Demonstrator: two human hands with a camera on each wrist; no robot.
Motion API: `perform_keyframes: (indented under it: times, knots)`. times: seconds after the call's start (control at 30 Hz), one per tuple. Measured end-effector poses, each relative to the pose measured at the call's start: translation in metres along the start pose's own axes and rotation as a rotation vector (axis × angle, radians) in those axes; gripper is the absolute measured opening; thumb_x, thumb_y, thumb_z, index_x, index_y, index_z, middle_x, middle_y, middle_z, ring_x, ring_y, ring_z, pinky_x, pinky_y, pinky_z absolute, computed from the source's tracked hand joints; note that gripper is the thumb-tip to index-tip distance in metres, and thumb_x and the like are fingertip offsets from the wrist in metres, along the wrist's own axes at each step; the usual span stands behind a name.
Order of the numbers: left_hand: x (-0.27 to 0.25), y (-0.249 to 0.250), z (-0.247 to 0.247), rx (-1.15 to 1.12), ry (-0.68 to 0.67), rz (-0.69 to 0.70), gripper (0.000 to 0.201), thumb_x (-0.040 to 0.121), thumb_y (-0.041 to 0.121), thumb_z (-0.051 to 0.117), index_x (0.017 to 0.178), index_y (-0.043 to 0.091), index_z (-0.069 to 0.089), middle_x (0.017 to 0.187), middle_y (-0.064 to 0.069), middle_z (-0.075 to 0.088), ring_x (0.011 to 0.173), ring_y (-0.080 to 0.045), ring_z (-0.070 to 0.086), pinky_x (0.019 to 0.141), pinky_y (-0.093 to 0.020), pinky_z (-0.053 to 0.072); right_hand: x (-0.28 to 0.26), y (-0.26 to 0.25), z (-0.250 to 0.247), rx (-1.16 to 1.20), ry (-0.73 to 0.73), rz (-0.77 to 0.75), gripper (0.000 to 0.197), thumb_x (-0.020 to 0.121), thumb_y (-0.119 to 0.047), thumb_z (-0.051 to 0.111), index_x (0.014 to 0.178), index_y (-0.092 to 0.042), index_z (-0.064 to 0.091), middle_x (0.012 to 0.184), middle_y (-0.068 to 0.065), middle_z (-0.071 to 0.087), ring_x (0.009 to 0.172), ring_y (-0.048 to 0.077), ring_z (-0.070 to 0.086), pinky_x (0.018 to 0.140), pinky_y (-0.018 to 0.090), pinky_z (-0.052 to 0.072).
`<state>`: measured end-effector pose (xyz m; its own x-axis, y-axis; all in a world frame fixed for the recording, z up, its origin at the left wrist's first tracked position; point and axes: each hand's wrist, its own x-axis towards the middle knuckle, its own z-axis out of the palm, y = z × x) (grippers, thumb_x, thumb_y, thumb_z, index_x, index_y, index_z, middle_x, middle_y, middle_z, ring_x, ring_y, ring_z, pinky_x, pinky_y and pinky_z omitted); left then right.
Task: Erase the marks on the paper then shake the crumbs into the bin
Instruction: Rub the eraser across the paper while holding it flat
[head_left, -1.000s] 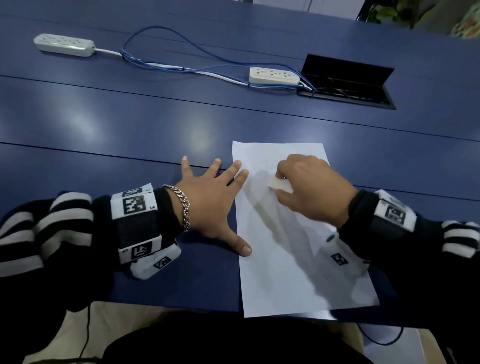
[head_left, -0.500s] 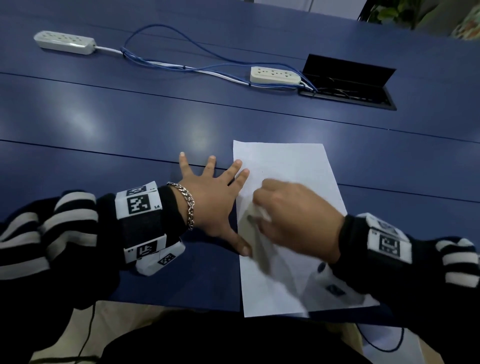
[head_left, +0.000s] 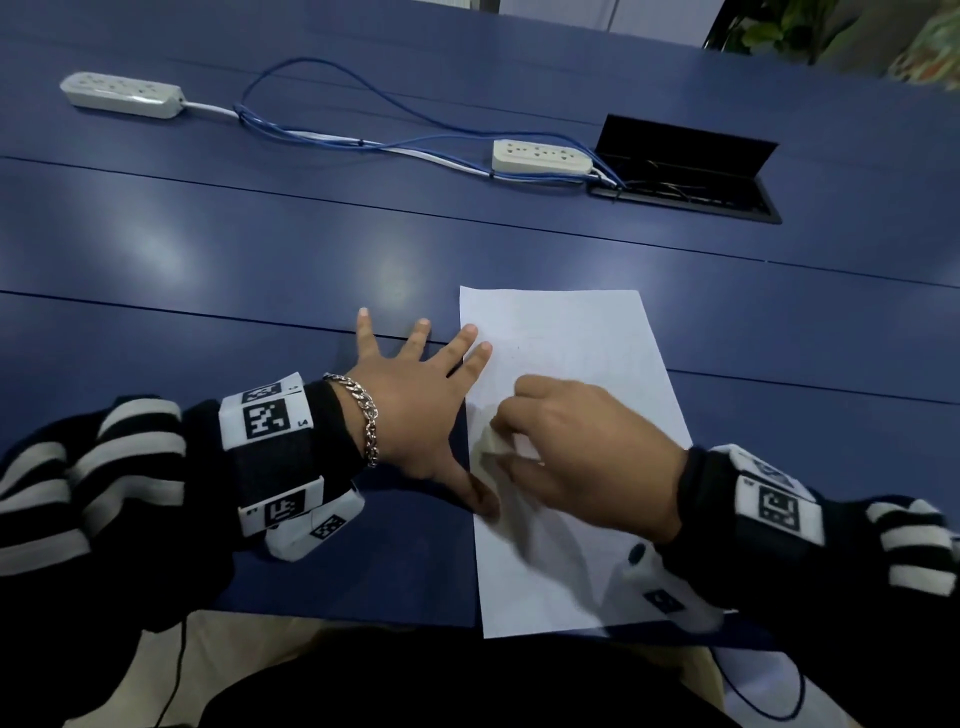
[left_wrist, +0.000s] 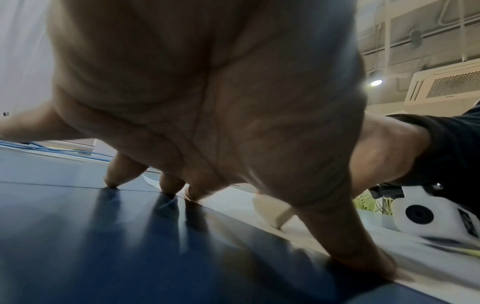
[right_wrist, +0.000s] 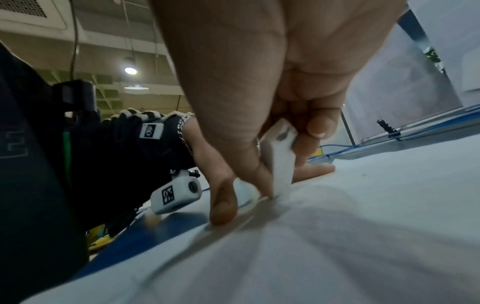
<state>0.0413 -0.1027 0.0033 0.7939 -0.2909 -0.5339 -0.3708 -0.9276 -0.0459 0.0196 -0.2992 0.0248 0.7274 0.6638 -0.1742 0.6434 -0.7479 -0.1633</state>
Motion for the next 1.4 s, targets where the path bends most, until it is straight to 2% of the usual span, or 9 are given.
perform_keyframes:
  times: [0.17, 0.33, 0.47, 0.57, 0.67, 0.73, 1.07, 1.27, 1.4]
  knots:
    - [-0.008, -0.002, 0.005, 0.004, 0.056, 0.009, 0.149, 0.055, 0.113, 0.020, 0.165, 0.020, -0.017, 0.175, -0.003, -0.014, 0.160, -0.031, -0.016, 0.118, -0.072, -0.015, -0.020, 0.036, -0.007, 0.043, 0.050, 0.171, 0.032, 0.094, -0.046, 0.058, 0.113, -0.023, 0.067, 0.101, -0.006, 0.056, 0.094, 0.021, 0.061, 0.083, 0.040, 0.051]
    - [-0.034, 0.001, 0.001, 0.047, 0.078, 0.119, 0.118, 0.075, 0.096, 0.016, 0.164, 0.020, 0.022, 0.148, -0.004, 0.032, 0.147, -0.025, 0.028, 0.128, -0.060, 0.000, -0.042, 0.055, -0.009, 0.040, -0.008, 0.225, 0.044, 0.089, -0.059, 0.046, 0.115, -0.030, 0.066, 0.102, -0.013, 0.057, 0.094, 0.015, 0.061, 0.084, 0.035, 0.052]
    - [-0.054, -0.004, -0.010, -0.093, 0.042, 0.255, 0.090, 0.082, 0.089, 0.044, 0.152, 0.033, 0.048, 0.142, 0.011, 0.039, 0.134, -0.013, 0.043, 0.127, -0.039, 0.014, -0.048, 0.067, -0.021, 0.038, -0.096, 0.208, 0.031, 0.089, -0.052, 0.060, 0.114, -0.035, 0.067, 0.102, -0.018, 0.058, 0.097, 0.008, 0.059, 0.088, 0.029, 0.049]
    - [-0.039, -0.026, -0.012, -0.192, 0.136, 0.307, 0.098, 0.084, 0.075, 0.066, 0.164, 0.036, 0.026, 0.165, 0.014, 0.025, 0.152, -0.012, 0.025, 0.117, -0.019, 0.013, -0.045, 0.065, -0.031, 0.049, -0.160, 0.157, 0.026, 0.090, -0.051, 0.065, 0.113, -0.040, 0.067, 0.105, -0.020, 0.058, 0.099, 0.005, 0.057, 0.090, 0.028, 0.049]
    - [-0.013, -0.044, -0.007, -0.111, 0.032, 0.283, 0.121, 0.078, 0.084, 0.064, 0.167, 0.038, -0.004, 0.173, 0.015, -0.015, 0.161, -0.019, -0.012, 0.129, -0.045, -0.005, -0.027, 0.052, -0.035, 0.098, -0.094, 0.110, 0.028, 0.090, -0.048, 0.067, 0.116, -0.039, 0.069, 0.110, -0.016, 0.060, 0.100, 0.007, 0.059, 0.090, 0.031, 0.049]
    - [-0.002, -0.045, -0.002, -0.110, -0.025, 0.287, 0.126, 0.073, 0.090, 0.061, 0.164, 0.043, -0.012, 0.171, 0.016, -0.024, 0.159, -0.022, -0.021, 0.128, -0.055, -0.008, -0.012, 0.039, -0.030, 0.111, -0.055, 0.055, 0.031, 0.090, -0.049, 0.066, 0.118, -0.037, 0.070, 0.109, -0.013, 0.063, 0.100, 0.010, 0.061, 0.091, 0.033, 0.050]
    - [0.010, -0.048, 0.006, -0.143, -0.032, 0.299, 0.122, 0.082, 0.087, 0.055, 0.163, 0.037, -0.020, 0.168, 0.022, -0.030, 0.155, -0.018, -0.031, 0.126, -0.058, -0.014, 0.032, 0.035, -0.013, -0.006, 0.022, 0.065, 0.037, 0.092, -0.048, 0.061, 0.120, -0.026, 0.069, 0.107, -0.004, 0.064, 0.103, 0.021, 0.062, 0.087, 0.040, 0.051]
    - [0.015, -0.052, 0.007, -0.116, -0.006, 0.278, 0.118, 0.081, 0.088, 0.054, 0.163, 0.042, -0.017, 0.167, 0.028, -0.026, 0.158, -0.019, -0.024, 0.126, -0.060, -0.009, 0.033, 0.027, -0.009, -0.041, 0.031, 0.082, 0.039, 0.092, -0.049, 0.060, 0.118, -0.022, 0.070, 0.106, -0.002, 0.065, 0.103, 0.023, 0.062, 0.078, 0.031, 0.041]
    - [0.016, -0.049, 0.000, -0.101, -0.021, 0.249, 0.126, 0.076, 0.090, 0.058, 0.163, 0.041, -0.019, 0.167, 0.026, -0.027, 0.158, -0.026, -0.023, 0.123, -0.067, -0.010, 0.020, 0.009, -0.001, 0.011, -0.029, -0.069, 0.030, 0.091, -0.048, 0.060, 0.105, -0.024, 0.070, 0.097, -0.004, 0.060, 0.091, 0.022, 0.062, 0.082, 0.040, 0.051]
